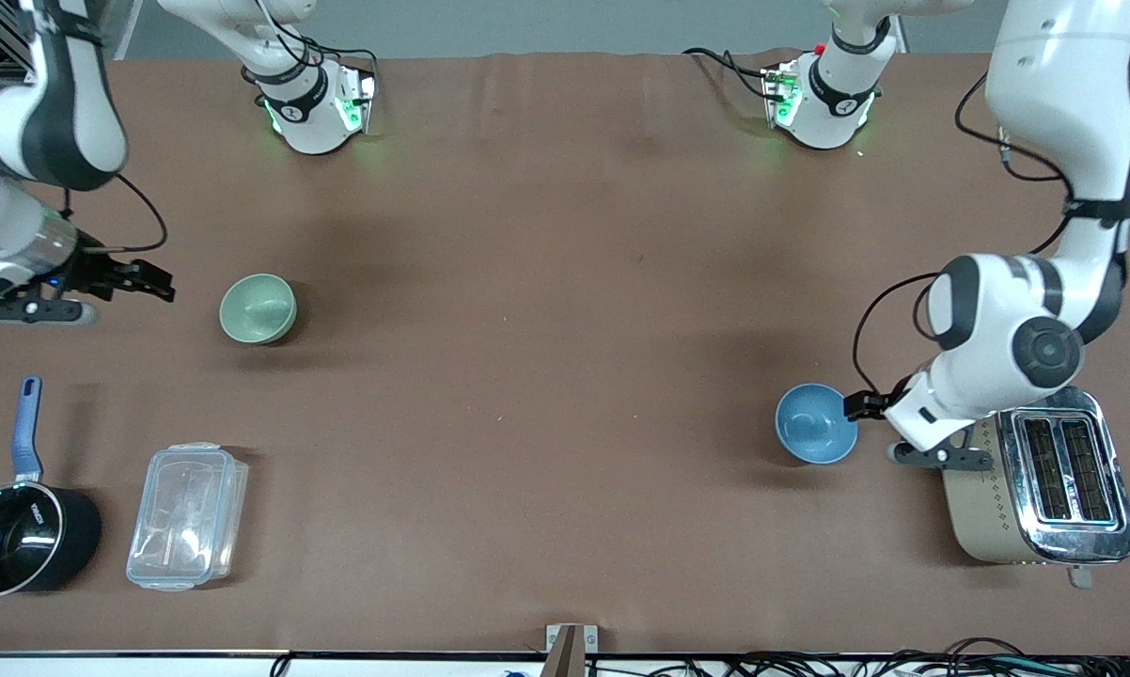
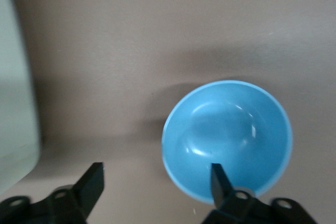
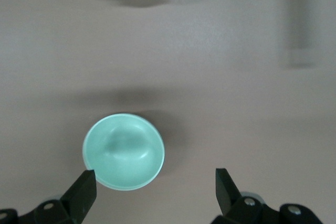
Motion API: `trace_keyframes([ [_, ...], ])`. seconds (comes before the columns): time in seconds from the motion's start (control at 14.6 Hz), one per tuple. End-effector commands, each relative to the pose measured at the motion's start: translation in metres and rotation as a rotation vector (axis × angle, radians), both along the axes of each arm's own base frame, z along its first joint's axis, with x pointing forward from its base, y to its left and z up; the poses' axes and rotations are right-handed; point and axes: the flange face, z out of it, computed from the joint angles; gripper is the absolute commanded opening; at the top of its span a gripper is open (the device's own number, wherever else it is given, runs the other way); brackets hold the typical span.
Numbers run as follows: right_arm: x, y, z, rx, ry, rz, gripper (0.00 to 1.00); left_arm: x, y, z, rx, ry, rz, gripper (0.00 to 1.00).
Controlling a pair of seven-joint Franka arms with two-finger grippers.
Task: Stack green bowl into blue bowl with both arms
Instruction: 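Reach the right gripper to the green bowl while the left gripper reaches the blue bowl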
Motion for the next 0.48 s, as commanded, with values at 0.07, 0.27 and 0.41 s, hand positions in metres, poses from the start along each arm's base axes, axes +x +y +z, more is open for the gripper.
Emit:
trace_keyframes([
  [0.07,-0.034,0.004,-0.085,-0.003,-0.025,0.012,1.00,0.001,-0.001,-0.027,-0.013,0.006,0.002,0.73],
  [0.27,-0.046,0.005,-0.147,-0.012,-0.040,0.011,1.00,0.001,0.000,-0.044,-0.014,0.020,-0.012,0.44],
  [0.41,-0.048,0.004,-0.166,-0.014,-0.040,0.007,0.99,0.001,-0.001,-0.051,-0.017,0.022,-0.008,0.16],
])
